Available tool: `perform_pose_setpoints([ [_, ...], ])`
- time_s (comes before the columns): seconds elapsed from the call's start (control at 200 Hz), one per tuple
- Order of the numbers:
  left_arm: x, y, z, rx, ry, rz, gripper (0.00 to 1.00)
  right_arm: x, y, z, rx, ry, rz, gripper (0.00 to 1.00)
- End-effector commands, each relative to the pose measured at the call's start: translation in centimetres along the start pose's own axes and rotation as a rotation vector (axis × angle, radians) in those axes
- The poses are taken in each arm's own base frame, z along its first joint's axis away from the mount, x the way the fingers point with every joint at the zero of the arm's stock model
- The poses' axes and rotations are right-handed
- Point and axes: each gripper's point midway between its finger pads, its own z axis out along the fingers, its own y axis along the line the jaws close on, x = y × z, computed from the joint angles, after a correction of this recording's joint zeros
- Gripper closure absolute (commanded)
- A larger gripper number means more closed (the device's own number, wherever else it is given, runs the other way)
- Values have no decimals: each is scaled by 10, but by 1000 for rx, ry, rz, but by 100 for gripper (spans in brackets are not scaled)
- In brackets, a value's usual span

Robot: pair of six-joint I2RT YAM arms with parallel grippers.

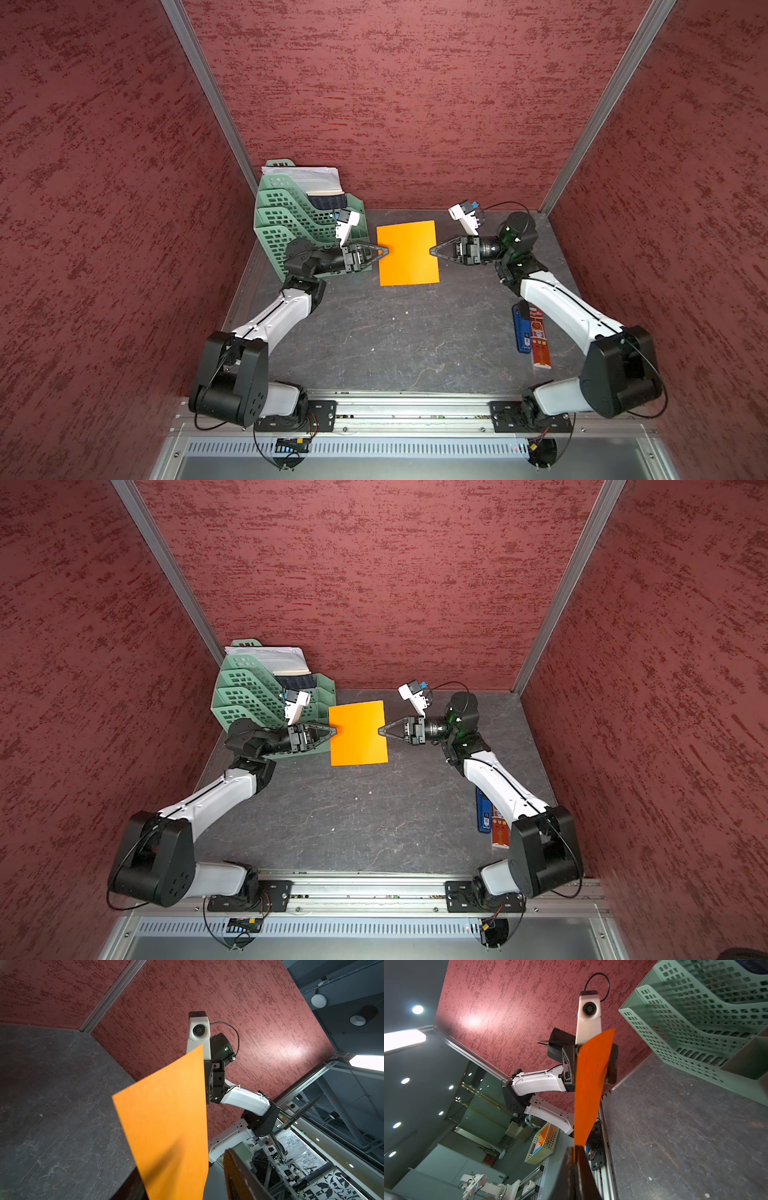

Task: Fold the square paper along the opposite sides
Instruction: Pick up the paper from the center of the board.

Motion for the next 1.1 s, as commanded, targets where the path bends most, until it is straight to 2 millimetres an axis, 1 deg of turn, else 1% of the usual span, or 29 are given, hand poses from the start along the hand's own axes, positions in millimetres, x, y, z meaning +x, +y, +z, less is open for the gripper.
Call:
perform_pose_setpoints([
  [0.0,1,-5,-2,-3,12,32,47,-3,10,-3,18,21,-54,100],
  [0.165,2,-11,-2,-4,25,34,56,-6,12,-4,40,27,-62,100],
  [0.26,5,-10,-4,-28,24,33,56,-7,14,-4,57,31,-73,100],
  [0.341,5,-12,-5,-40,18,42,56,-6,12,-5,67,36,-67,100],
  [0.491,4,-17,-6,-50,14,53,67,-1,6,-6,111,48,-66,100],
  [0.611,4,-16,-6,-53,14,47,75,-2,7,-6,116,47,-68,100],
  [0.691,5,-14,-6,-56,14,45,75,-2,8,-7,118,45,-70,100],
  [0.781,5,-13,-7,-62,12,42,69,-3,9,-6,116,44,-72,100],
  [0.847,7,-12,-6,-63,14,42,66,-4,9,-6,116,42,-72,100],
  [1.097,13,-8,-3,-67,28,37,62,-6,11,-6,110,37,-78,100],
])
